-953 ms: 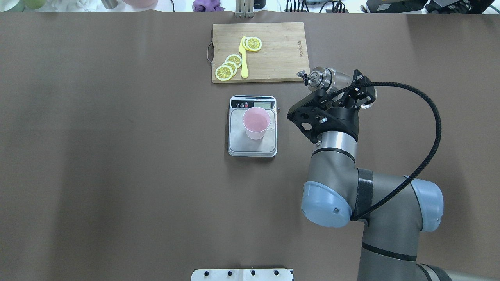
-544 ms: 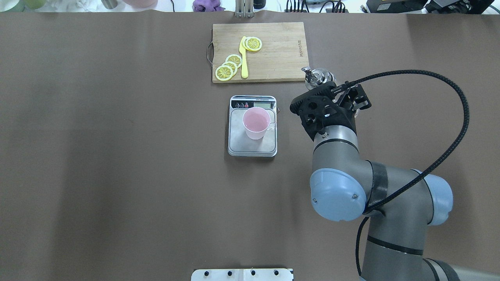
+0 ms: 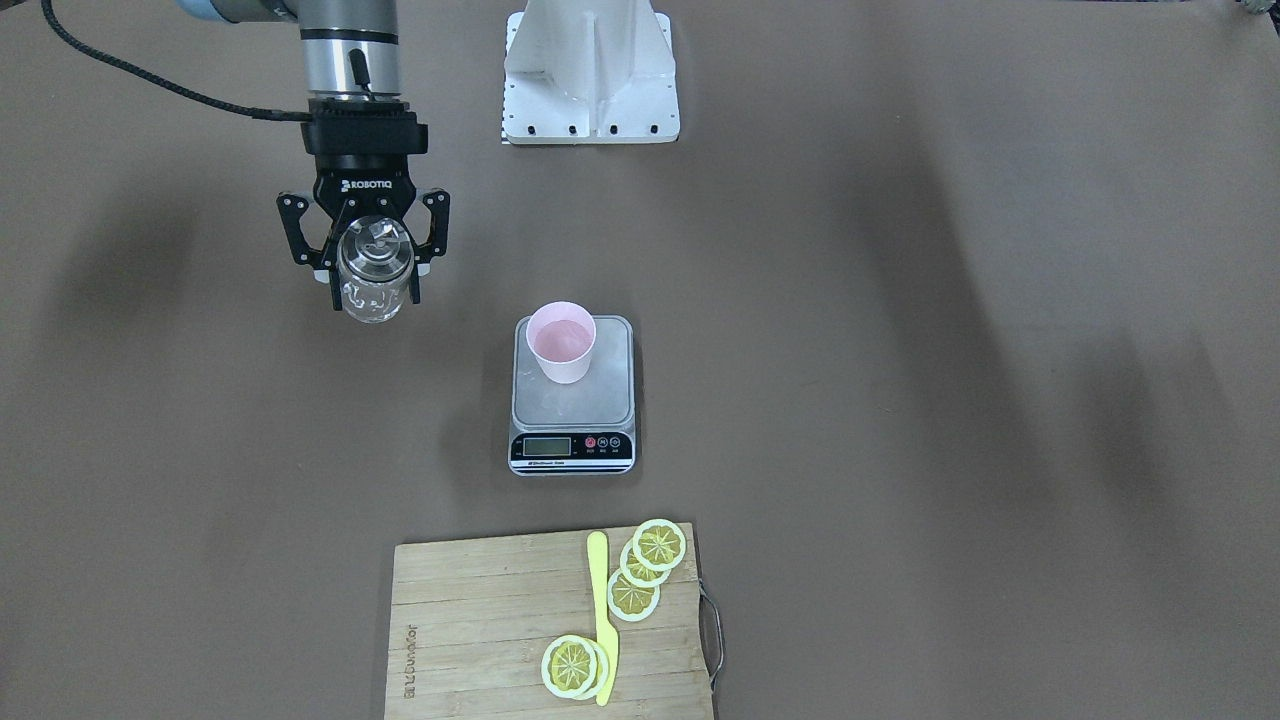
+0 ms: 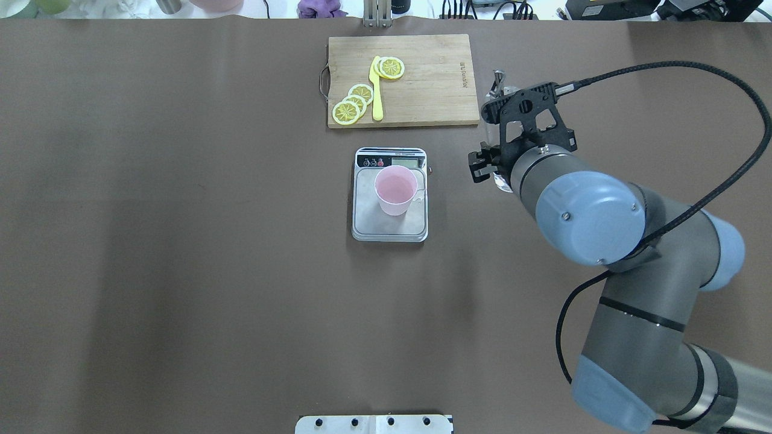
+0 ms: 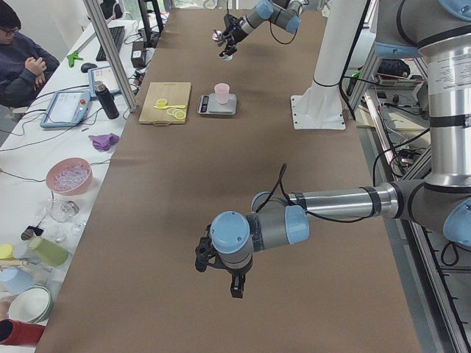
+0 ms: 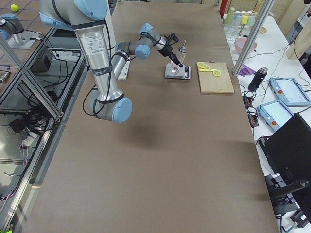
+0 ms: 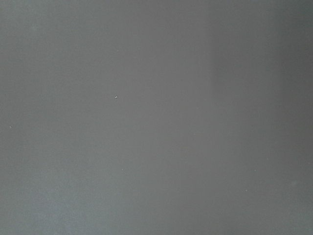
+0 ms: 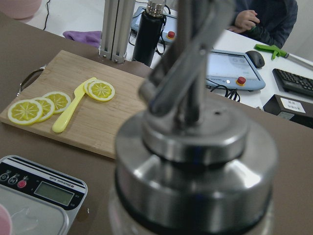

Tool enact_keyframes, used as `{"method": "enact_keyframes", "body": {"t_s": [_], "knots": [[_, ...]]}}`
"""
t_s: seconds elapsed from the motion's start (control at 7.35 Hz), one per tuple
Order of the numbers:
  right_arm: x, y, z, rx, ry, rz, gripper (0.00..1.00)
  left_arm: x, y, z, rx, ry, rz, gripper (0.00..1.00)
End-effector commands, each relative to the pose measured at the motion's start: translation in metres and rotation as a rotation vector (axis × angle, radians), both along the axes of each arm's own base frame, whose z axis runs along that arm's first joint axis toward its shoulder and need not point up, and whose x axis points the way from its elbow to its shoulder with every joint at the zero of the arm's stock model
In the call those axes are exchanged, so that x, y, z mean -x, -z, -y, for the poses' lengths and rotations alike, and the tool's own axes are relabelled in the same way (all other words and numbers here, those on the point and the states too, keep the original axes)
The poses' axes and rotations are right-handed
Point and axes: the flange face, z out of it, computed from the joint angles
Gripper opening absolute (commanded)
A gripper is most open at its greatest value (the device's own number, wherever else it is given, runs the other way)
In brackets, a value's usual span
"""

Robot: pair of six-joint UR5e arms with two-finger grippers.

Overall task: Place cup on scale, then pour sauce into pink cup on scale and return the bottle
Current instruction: 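Tilt the bottle upright and carry it away from the cup, right gripper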

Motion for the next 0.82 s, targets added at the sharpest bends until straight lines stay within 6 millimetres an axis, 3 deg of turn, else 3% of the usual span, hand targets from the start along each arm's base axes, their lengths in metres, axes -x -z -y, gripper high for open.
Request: {"method": "enact_keyframes", "body": {"t_s": [0.0, 0.27, 0.68], "knots": [[-0.035, -0.044, 0.013, 0.065, 0.016, 0.053, 0.00, 0.000, -0.001, -0.001, 0.002, 0.002, -0.006, 0.98], [-0.076, -0.102, 0.012, 0.079, 0.031, 0.102, 0.00, -0.001, 0.001, 0.000, -0.005, 0.001, -0.007, 0.98], [-0.105, -0.193, 0.008, 0.054, -0.005, 0.146, 0.00, 0.000, 0.011, 0.003, -0.027, 0.001, -0.002, 0.98]]}}
